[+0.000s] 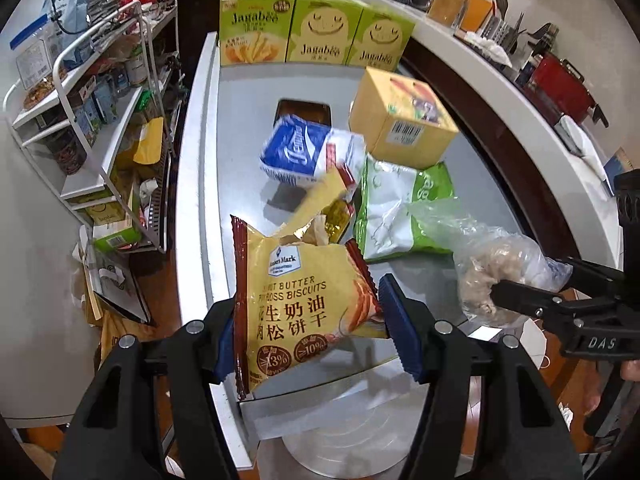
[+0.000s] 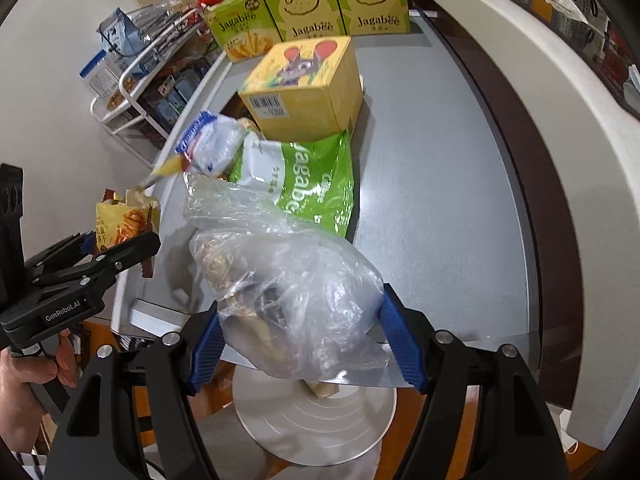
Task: Collect trash
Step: 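Lift the plastic bag and biscuit bag with both tools toward the bin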
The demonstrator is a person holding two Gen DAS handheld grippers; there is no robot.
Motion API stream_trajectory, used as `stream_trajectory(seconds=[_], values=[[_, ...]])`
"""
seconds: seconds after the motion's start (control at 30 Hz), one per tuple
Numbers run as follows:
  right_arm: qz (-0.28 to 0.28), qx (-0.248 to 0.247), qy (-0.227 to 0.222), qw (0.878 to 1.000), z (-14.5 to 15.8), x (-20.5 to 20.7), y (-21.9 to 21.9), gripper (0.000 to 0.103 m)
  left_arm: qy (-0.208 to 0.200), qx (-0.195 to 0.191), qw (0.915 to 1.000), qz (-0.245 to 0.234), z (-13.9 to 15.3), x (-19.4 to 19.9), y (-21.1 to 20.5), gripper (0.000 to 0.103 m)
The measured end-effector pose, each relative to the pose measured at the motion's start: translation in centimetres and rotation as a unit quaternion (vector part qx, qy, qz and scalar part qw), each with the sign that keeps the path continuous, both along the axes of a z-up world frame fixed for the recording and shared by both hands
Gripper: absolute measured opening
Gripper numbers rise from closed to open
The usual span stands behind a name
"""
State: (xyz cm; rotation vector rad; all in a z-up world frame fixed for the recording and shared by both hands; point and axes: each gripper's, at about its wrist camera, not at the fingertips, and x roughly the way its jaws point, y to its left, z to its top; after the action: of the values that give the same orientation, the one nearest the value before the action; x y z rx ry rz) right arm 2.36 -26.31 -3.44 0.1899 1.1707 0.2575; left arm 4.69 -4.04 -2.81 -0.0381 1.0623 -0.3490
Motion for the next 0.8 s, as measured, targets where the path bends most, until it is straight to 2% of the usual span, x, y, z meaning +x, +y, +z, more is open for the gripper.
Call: stream_trajectory(seconds=[0.4,0.57,0.8], values=[[0.023,0.016,-0.033,0.999,3.4,-1.6,-0.5,0.07,-0.021,-0.036,0.9991,-0.007,2.8,-2.3,0.7,0.063],[0.032,0.026,-0.027,0.999,3.8,-3.1,-1.3,0.07,-0.019,-0.039,0.9988,-0.023,3.1,-4.2,0.4,0.063],[0.043,0.031,-0.003,0.999,3.2,-6.1,-2.4,0.07,-0.006,-0.022,0.998,-0.058,2.5,-7.2,-0.8,0.063]])
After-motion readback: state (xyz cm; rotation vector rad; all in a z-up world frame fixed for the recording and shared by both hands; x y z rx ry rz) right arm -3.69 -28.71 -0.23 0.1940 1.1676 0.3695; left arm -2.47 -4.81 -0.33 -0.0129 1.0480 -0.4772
